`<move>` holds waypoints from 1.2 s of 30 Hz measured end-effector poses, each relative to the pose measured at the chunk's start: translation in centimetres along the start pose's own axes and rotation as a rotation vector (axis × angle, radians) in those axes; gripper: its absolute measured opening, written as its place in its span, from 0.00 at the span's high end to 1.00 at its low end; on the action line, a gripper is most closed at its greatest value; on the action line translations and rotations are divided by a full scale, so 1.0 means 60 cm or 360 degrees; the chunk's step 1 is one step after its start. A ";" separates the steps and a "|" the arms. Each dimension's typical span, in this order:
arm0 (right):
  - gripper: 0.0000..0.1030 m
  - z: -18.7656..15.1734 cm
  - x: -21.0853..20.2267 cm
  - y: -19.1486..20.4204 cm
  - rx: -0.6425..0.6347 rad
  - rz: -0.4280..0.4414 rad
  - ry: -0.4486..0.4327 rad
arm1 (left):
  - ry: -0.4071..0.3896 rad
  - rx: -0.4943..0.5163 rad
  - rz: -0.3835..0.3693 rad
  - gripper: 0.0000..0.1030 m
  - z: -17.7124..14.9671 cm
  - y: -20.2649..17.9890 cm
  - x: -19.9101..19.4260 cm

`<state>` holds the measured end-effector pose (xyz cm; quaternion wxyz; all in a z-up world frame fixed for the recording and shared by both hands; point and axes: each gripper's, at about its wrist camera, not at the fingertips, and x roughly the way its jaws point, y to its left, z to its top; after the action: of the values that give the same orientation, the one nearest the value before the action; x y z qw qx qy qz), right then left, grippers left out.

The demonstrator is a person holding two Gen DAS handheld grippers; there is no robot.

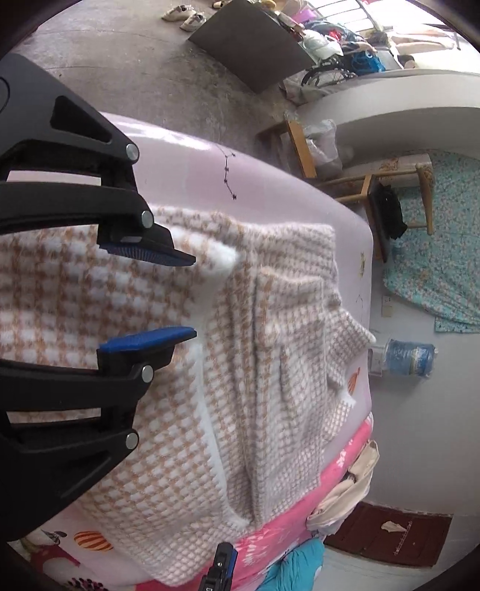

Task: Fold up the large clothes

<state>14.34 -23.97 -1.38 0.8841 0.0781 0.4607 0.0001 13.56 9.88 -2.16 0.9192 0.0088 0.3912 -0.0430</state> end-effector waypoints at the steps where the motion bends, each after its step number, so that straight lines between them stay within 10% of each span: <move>1: 0.57 0.002 0.009 -0.008 0.0013 -0.0003 0.0023 | 0.0033 0.0001 0.0019 0.68 0.004 0.005 0.010; 14: 0.59 0.003 0.061 -0.016 -0.0037 0.0047 0.0150 | 0.0154 -0.0098 0.0017 0.69 0.007 0.039 0.062; 19: 0.92 0.003 0.049 -0.007 -0.0062 0.0044 0.0117 | 0.0105 -0.0072 0.0025 0.92 0.004 0.034 0.052; 27: 0.93 0.066 -0.052 -0.001 -0.0053 -0.0020 -0.0263 | -0.0194 -0.0153 -0.0005 0.94 0.073 0.048 -0.029; 36: 0.93 0.042 0.041 -0.030 0.0080 -0.0038 -0.0092 | -0.0053 -0.0172 0.0021 0.94 0.057 0.042 0.061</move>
<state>17.68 -25.93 -2.17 0.8948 0.0948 0.4356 -0.0243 18.75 11.96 -2.44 0.9250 -0.0390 0.3776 -0.0158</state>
